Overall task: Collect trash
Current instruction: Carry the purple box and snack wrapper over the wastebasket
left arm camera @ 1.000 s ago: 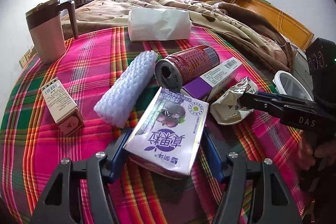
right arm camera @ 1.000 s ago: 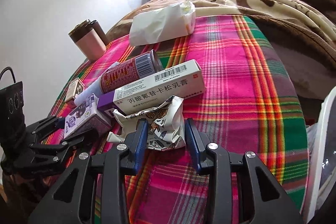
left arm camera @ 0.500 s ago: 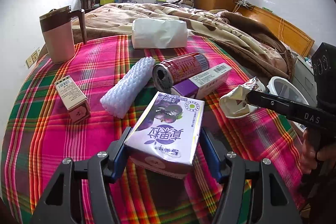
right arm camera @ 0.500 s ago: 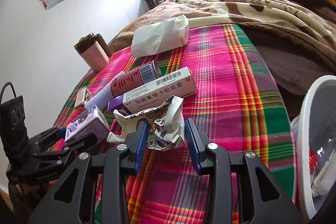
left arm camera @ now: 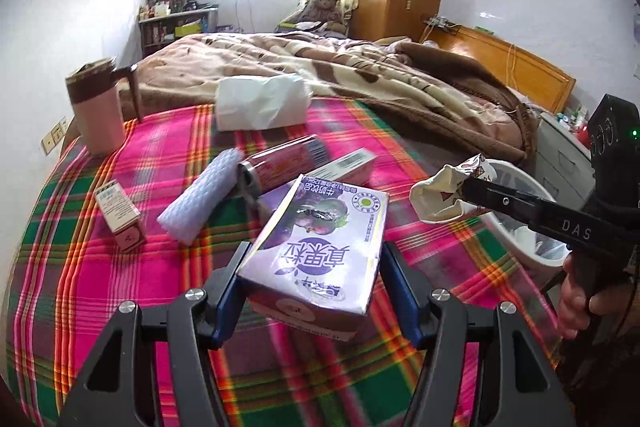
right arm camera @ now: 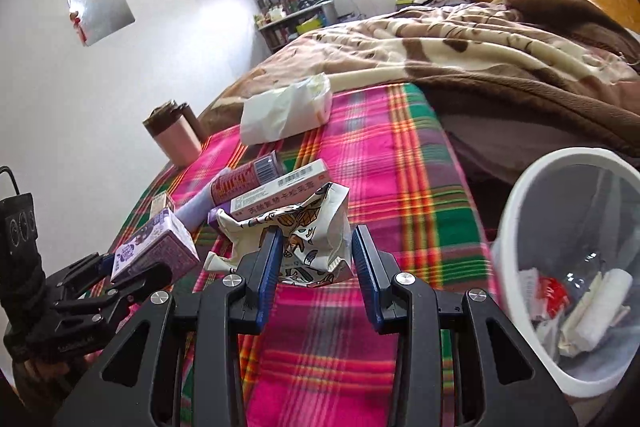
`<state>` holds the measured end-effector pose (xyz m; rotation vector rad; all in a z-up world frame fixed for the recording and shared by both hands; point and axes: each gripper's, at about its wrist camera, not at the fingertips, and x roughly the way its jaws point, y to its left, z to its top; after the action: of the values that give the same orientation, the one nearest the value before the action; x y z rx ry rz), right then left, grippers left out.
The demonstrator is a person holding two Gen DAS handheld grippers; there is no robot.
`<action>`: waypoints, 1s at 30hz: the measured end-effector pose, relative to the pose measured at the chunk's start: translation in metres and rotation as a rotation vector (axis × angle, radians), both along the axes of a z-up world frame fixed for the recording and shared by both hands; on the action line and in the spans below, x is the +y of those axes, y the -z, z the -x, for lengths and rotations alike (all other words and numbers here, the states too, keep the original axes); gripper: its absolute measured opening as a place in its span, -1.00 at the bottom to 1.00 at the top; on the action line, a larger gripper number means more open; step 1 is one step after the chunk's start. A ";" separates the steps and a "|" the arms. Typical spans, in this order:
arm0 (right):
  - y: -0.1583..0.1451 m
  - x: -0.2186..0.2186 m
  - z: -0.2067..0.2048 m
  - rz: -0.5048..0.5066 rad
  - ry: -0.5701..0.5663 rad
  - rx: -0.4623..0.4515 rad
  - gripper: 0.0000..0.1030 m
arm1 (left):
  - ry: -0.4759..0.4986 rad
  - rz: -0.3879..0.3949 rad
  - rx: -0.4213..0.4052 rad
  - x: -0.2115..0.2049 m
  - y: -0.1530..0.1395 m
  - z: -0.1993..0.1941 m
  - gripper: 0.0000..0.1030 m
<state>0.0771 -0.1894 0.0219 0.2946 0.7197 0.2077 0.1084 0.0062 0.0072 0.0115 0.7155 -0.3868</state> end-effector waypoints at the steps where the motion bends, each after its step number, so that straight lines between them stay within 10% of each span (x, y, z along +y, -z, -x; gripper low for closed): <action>1: -0.002 -0.003 0.002 0.000 0.007 -0.005 -0.28 | 0.005 0.003 -0.007 -0.004 -0.002 0.002 0.27; 30: -0.017 -0.117 0.051 0.018 0.338 -0.064 -0.27 | 0.219 0.012 -0.096 -0.137 -0.031 0.015 0.27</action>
<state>0.0257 -0.3065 0.0391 0.3851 0.5980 -0.1098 0.0937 -0.1305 0.0385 0.0969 0.6186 -0.5967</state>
